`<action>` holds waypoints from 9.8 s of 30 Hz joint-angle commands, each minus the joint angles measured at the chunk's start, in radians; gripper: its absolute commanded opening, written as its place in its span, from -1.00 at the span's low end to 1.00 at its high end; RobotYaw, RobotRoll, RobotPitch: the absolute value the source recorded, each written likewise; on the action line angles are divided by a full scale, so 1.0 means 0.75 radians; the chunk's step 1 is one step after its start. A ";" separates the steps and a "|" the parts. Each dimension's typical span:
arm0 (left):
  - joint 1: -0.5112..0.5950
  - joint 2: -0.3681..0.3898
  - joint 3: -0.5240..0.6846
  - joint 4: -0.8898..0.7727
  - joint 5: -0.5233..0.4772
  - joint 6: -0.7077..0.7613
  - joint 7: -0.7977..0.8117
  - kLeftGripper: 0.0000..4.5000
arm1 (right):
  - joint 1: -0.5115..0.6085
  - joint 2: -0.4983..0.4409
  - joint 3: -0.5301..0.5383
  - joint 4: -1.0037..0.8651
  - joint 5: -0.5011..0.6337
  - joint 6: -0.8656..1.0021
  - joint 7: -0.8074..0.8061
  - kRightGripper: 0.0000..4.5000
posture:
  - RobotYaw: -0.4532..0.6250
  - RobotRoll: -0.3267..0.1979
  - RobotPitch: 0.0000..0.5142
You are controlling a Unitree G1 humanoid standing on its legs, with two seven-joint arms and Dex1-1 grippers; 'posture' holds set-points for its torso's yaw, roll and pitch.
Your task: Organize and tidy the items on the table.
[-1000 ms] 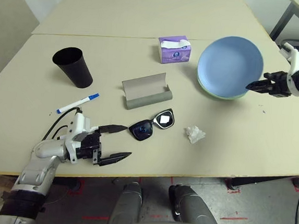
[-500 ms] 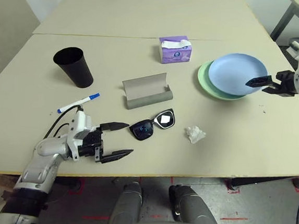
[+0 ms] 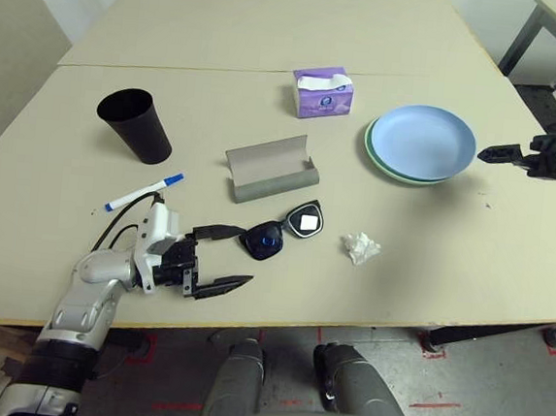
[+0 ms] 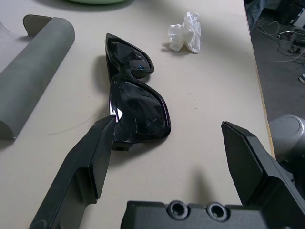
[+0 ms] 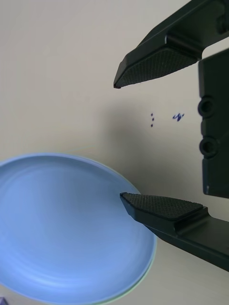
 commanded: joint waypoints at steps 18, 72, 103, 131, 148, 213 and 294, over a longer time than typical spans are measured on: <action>0.067 0.221 0.165 -0.076 -0.109 0.071 -0.110 1.00 | 1.470 -0.175 -0.373 -2.354 0.490 0.552 0.466 0.99 | -0.28 0.25 -0.27; 0.110 0.201 0.238 -0.125 -0.123 -0.005 -0.175 1.00 | 1.590 0.157 0.236 -2.294 0.482 -0.140 -0.007 0.99 | -0.17 0.25 -0.39; 0.084 0.166 0.182 -0.101 -0.110 -0.026 -0.144 1.00 | 0.774 0.194 0.003 -1.702 0.599 0.012 -0.133 -0.99 | -0.16 0.25 -0.38; 0.079 0.170 0.161 -0.110 -0.096 -0.024 -0.130 1.00 | 0.704 -0.103 0.053 -1.519 0.271 0.029 -0.005 0.97 | -0.23 0.25 -0.39; -0.020 0.176 0.151 0.008 -0.080 -0.045 -0.188 1.00 | 0.531 -0.193 0.781 -2.556 0.446 0.403 0.257 0.97 | -0.27 0.25 -0.41; 0.216 0.141 0.208 -0.061 -0.079 -0.120 -0.093 1.00 | 0.248 0.698 1.269 -1.468 -0.403 -0.428 0.545 0.97 | -0.11 0.25 -0.30; 0.221 0.103 0.167 -0.128 -0.074 -0.094 0.001 1.00 | 0.297 0.772 1.192 -1.358 -0.513 -0.491 0.665 -0.44 | -0.08 0.25 -0.39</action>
